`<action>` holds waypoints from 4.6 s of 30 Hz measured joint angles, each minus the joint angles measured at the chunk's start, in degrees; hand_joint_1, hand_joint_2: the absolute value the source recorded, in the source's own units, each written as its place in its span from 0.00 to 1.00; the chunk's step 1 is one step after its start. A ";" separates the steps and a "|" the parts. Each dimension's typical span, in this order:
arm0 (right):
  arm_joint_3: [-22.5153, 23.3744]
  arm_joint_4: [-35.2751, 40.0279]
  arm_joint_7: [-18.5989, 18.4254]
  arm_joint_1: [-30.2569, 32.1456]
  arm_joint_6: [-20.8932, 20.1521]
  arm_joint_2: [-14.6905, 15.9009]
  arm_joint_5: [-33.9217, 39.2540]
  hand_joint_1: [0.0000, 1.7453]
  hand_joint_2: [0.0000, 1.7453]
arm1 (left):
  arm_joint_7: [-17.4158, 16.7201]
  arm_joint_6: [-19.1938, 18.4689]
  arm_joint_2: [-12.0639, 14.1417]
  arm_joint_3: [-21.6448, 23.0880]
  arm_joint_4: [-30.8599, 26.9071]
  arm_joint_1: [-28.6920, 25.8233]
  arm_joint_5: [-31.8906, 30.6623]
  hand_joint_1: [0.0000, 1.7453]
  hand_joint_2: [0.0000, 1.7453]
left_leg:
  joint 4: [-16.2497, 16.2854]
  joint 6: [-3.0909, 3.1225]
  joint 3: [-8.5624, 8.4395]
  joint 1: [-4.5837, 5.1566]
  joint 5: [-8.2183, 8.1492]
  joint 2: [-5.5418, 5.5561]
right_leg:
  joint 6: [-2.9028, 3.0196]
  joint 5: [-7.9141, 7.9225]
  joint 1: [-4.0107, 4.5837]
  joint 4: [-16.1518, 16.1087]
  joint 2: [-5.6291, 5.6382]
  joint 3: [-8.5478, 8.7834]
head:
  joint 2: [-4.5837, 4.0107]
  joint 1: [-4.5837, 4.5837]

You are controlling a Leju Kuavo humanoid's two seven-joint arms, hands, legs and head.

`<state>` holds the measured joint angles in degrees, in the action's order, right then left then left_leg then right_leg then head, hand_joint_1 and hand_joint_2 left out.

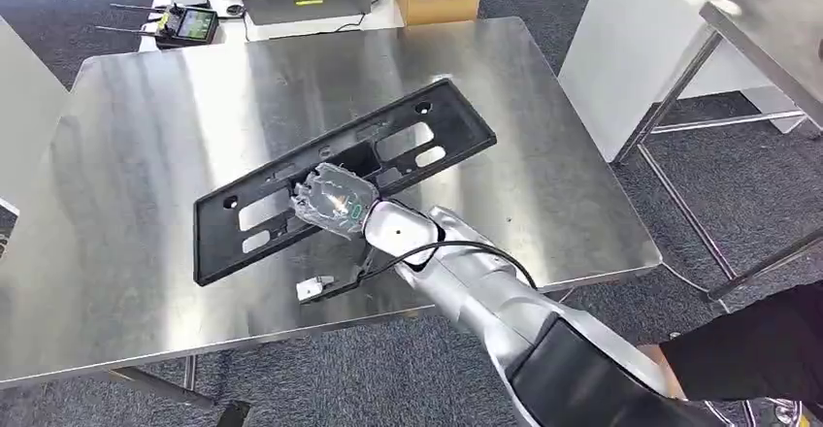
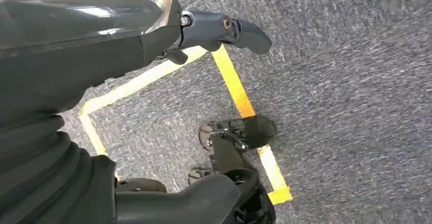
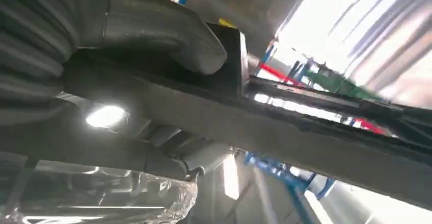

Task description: Take the parts from the cabinet and place them on the table.

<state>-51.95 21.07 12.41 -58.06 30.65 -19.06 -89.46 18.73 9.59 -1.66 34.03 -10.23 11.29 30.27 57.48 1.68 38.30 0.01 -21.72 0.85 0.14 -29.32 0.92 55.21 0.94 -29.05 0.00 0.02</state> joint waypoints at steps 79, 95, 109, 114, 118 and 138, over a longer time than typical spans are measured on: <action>46.30 90.82 23.45 59.47 -63.13 5.42 116.32 0.00 0.00 | 2.34 5.40 1.07 -1.18 0.00 -2.30 3.59 0.00 0.00 | 0.28 1.01 -1.24 0.11 -0.91 0.25 | -0.70 -0.42 -0.61 -0.19 -0.38 1.25 | 0.00 -0.04; 54.99 86.90 21.20 61.47 -64.39 5.97 121.00 0.00 0.00 | 4.87 7.26 1.68 -2.73 -0.02 -3.06 4.37 0.00 0.00 | -0.42 -0.35 -1.78 -0.60 0.57 -0.24 | -3.36 0.16 -2.35 1.44 -0.63 0.39 | 0.00 0.59; 56.06 82.88 20.26 59.91 -62.67 6.56 122.97 0.00 0.00 | 5.31 8.35 1.60 -3.83 -0.02 -3.89 4.50 0.00 0.00 | 0.89 -0.84 -8.29 -1.12 -6.56 -0.44 | -1.32 3.56 -2.00 2.13 -1.28 -3.14 | 0.00 0.63; 56.43 82.79 20.44 60.15 -62.54 6.73 123.05 0.00 0.00 | 5.25 8.35 1.44 -4.09 -0.04 -3.71 4.39 0.00 0.00 | -0.23 1.32 -6.85 -0.99 -4.87 -0.88 | -2.32 1.23 -1.80 4.92 -1.11 -5.34 | 0.00 0.72; 56.61 82.46 20.44 60.26 -62.51 6.86 123.05 0.00 0.00 | 5.20 8.35 1.46 -4.13 -0.04 -3.66 4.37 0.00 0.00 | -0.13 1.98 -4.36 -0.46 -3.14 -1.04 | -1.80 -5.85 -1.86 19.26 -1.10 -9.89 | 0.00 0.83; 57.66 81.09 19.72 60.15 -62.58 6.54 123.36 0.00 0.00 | 5.38 8.44 1.29 -4.57 -0.09 -3.57 4.37 0.00 0.00 | 1.50 -3.96 -9.04 -2.71 -8.41 -0.58 | -0.98 4.61 -2.58 2.20 -1.77 -4.42 | 0.00 0.39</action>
<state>5.70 102.16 32.13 2.08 -31.93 -12.52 33.90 24.11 18.03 -0.37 29.46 -10.32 7.73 34.64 58.98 -2.28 29.26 -2.70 -30.13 0.27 -0.84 -24.71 -1.66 57.40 -0.83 -33.47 0.00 0.41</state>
